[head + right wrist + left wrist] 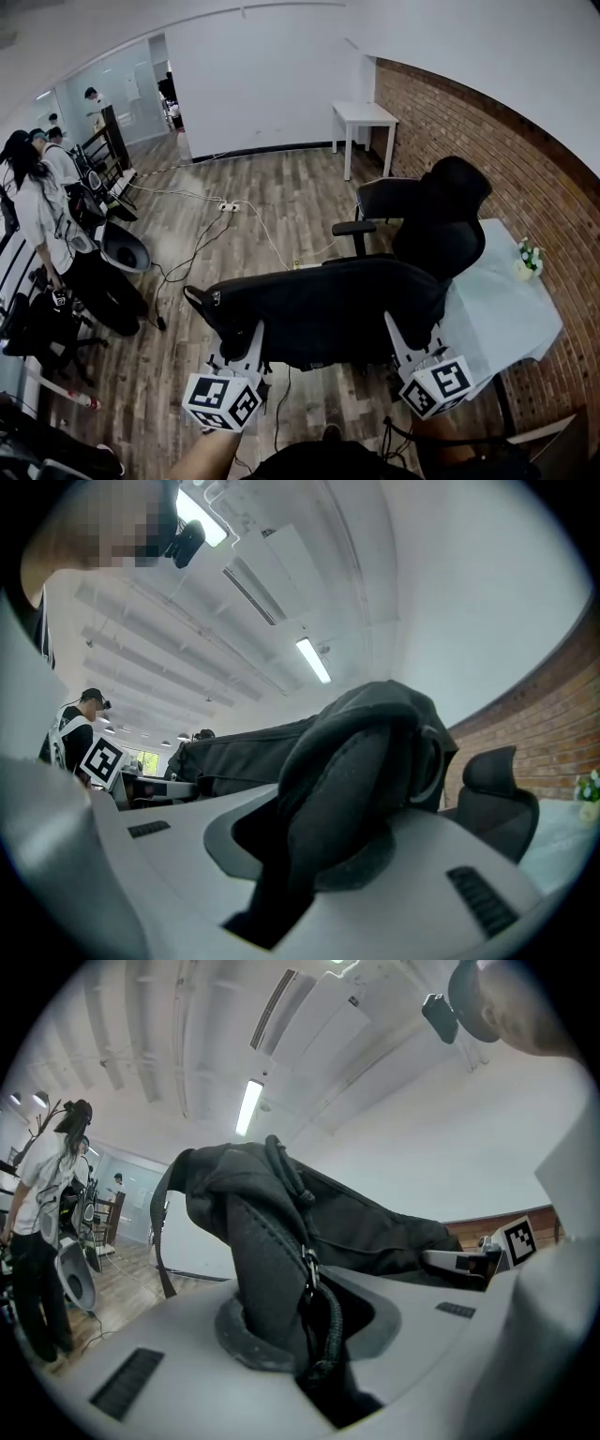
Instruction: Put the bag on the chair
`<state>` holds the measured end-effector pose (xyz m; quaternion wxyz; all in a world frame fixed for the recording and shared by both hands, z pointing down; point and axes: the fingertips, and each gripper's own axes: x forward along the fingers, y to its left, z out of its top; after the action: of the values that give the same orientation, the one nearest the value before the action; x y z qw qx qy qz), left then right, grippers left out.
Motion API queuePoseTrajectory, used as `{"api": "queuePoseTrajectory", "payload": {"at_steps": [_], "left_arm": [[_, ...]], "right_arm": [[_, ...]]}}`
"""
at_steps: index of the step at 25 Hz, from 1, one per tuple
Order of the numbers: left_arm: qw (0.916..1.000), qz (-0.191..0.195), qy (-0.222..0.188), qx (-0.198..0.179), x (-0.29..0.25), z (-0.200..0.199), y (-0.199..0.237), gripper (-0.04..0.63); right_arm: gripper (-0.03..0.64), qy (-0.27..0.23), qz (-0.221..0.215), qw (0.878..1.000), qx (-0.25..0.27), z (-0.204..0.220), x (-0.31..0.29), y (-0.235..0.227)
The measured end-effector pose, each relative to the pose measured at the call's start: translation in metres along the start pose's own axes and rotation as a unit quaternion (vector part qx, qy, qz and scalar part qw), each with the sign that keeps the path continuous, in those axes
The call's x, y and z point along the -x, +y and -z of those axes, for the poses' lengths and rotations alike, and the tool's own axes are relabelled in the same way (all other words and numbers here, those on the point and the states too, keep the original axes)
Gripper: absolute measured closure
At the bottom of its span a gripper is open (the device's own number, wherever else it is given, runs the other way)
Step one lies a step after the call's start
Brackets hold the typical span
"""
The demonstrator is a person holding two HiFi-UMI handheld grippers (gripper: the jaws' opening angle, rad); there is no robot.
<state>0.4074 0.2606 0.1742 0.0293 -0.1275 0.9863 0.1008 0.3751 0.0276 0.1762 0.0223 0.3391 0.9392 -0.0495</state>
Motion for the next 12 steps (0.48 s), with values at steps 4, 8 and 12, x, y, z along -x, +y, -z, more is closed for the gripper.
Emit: {"api": "queuePoseTrajectory", "payload": {"at_steps": [4, 8, 12], "left_arm": [[1.0000, -0.005, 0.002, -0.002, -0.026, 0.004, -0.008, 0.517], [0.9999, -0.013, 0.009, -0.003, -0.046, 0.010, -0.016, 0.515], [0.9998, -0.017, 0.010, -0.005, -0.062, 0.014, -0.021, 0.517]], "right_arm": [[0.534, -0.002, -0.006, 1.000, 0.004, -0.004, -0.010, -0.027], [0.534, -0.003, -0.010, 1.000, 0.007, -0.007, -0.018, -0.048], [0.534, 0.001, -0.019, 1.000, 0.003, -0.005, -0.025, -0.065]]}}
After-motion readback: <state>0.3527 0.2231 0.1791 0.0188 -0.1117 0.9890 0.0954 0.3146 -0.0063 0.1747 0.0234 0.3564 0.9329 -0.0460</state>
